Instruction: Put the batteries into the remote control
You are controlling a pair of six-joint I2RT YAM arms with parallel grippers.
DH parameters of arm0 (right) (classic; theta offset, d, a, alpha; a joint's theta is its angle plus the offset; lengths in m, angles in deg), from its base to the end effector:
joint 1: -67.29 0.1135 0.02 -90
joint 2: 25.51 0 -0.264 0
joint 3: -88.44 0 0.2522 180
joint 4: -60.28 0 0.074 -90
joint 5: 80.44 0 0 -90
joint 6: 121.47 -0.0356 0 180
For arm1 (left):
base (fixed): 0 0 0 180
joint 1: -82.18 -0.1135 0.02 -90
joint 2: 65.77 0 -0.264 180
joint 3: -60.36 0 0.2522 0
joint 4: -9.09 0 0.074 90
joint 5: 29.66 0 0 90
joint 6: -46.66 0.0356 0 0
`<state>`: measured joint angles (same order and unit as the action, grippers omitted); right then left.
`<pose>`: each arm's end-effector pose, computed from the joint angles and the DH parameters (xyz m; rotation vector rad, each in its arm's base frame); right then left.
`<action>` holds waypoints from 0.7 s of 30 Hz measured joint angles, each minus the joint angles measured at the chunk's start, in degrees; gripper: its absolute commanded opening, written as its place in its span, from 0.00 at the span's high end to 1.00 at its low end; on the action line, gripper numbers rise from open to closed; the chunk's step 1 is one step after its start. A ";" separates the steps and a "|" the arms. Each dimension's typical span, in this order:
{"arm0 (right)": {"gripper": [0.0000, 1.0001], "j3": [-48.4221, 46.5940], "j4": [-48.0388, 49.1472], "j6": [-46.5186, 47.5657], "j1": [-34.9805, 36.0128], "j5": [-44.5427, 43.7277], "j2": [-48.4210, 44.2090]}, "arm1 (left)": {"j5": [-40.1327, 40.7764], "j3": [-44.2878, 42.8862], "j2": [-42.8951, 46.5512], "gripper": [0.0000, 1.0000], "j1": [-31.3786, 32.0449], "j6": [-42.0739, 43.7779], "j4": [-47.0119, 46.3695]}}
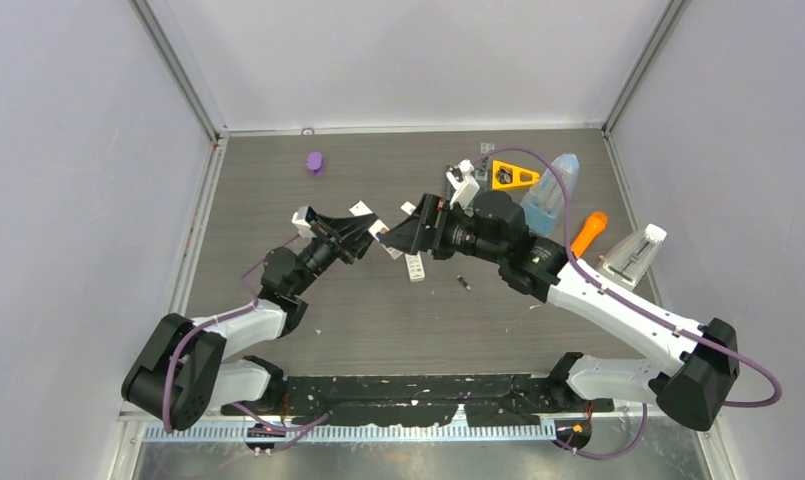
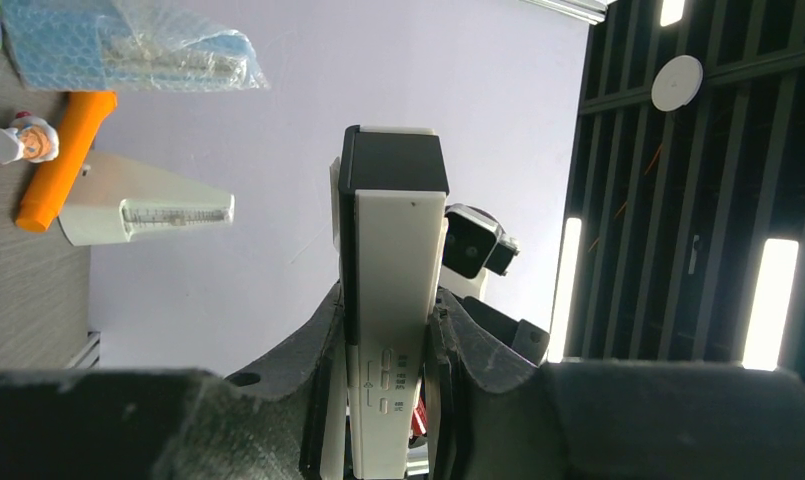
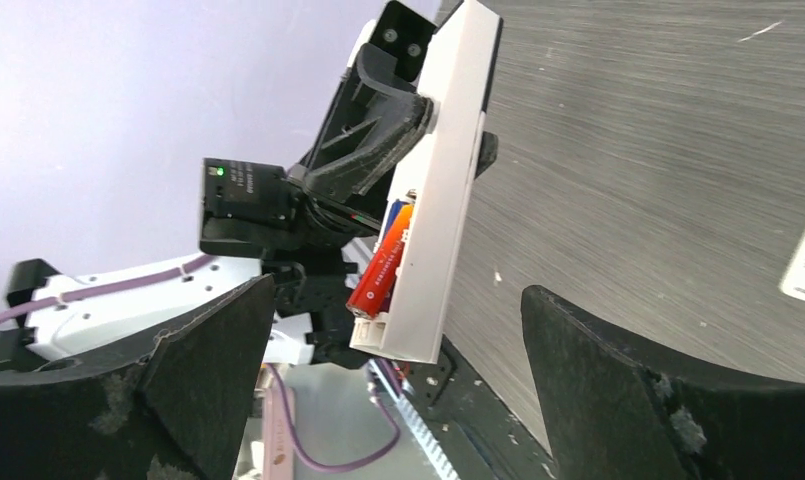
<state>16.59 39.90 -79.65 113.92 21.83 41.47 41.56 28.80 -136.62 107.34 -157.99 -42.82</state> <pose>0.1819 0.2036 0.3488 -0.1402 2.0576 1.3000 0.2066 -0.1097 0.2267 -0.9772 1.5003 -2.1558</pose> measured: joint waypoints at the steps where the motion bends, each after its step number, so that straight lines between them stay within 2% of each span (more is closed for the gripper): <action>1: 0.05 0.55 1.44 -1.14 -0.09 0.55 -0.04 | 0.09 -0.11 0.00 1.00 0.02 0.02 0.00; 9: 0.23 5.09 9.64 -9.86 -0.24 2.47 -0.04 | 0.50 -1.84 0.55 1.00 0.37 1.16 0.17; 21: 0.29 10.27 17.59 -18.84 -0.24 0.35 -2.14 | 2.95 -1.90 0.79 1.00 1.73 1.29 0.35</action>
<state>26.86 57.50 -98.49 113.68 22.18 39.33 44.51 26.90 -135.84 109.07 -156.70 -42.47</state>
